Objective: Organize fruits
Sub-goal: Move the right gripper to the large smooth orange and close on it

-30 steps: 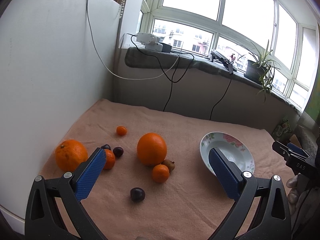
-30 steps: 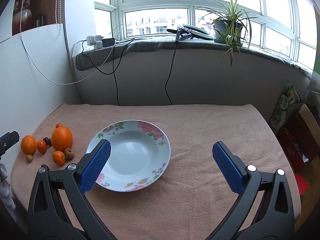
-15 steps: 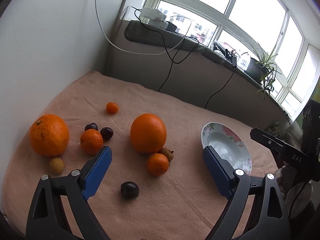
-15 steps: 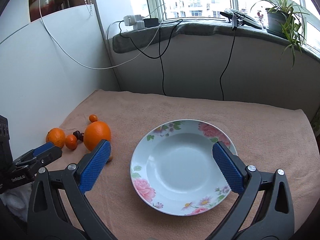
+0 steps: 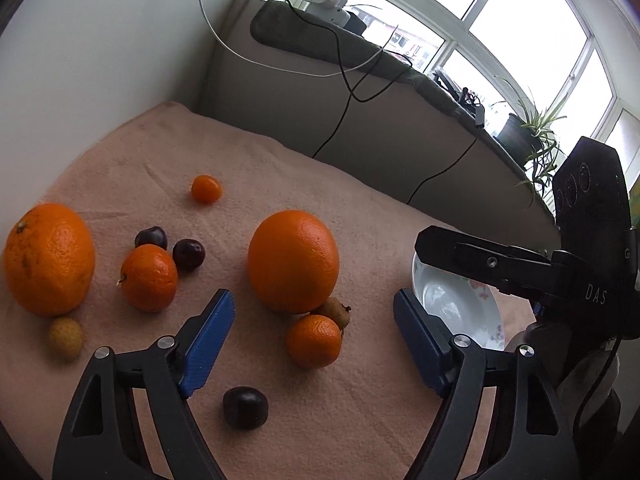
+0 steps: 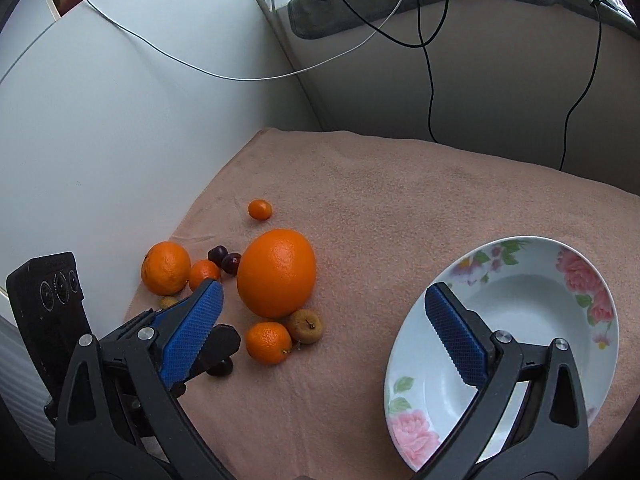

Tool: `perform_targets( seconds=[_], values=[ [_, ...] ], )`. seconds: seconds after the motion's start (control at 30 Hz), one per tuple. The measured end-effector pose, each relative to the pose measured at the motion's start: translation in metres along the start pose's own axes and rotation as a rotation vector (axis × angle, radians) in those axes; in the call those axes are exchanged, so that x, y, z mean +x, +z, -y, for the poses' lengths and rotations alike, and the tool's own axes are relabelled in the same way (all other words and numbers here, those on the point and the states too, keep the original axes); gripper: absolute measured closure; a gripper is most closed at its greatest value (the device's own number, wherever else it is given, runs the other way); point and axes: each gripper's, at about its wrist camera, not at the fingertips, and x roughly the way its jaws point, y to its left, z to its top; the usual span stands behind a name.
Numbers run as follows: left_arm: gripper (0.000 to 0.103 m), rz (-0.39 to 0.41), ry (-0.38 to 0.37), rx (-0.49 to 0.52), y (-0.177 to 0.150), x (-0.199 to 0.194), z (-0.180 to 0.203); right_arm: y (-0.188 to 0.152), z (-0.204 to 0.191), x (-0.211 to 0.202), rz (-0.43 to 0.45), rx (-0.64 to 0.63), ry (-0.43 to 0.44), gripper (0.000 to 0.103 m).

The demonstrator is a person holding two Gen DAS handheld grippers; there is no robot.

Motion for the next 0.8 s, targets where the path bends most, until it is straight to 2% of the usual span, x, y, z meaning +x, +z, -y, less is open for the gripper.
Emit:
perform_targets(
  seconds=[0.07,0.37,0.57,0.8],
  values=[
    [0.023,-0.008,-0.009,-0.015,0.001,0.003,-0.003,0.003,-0.002,0.012,-0.030,0.004,0.019,0.001],
    [0.029,-0.038,-0.029,-0.055,0.003,0.014,-0.015,0.011,-0.002,0.055,-0.146,0.046,0.111,0.017],
    [0.032,-0.056,-0.039,-0.063,0.007,0.016,-0.018,0.013,-0.006,0.068,-0.180,0.050,0.142,0.023],
    [0.034,-0.075,-0.042,-0.075,0.012,0.024,-0.020,0.017,-0.011,0.079,-0.189,0.044,0.138,0.026]
  ],
)
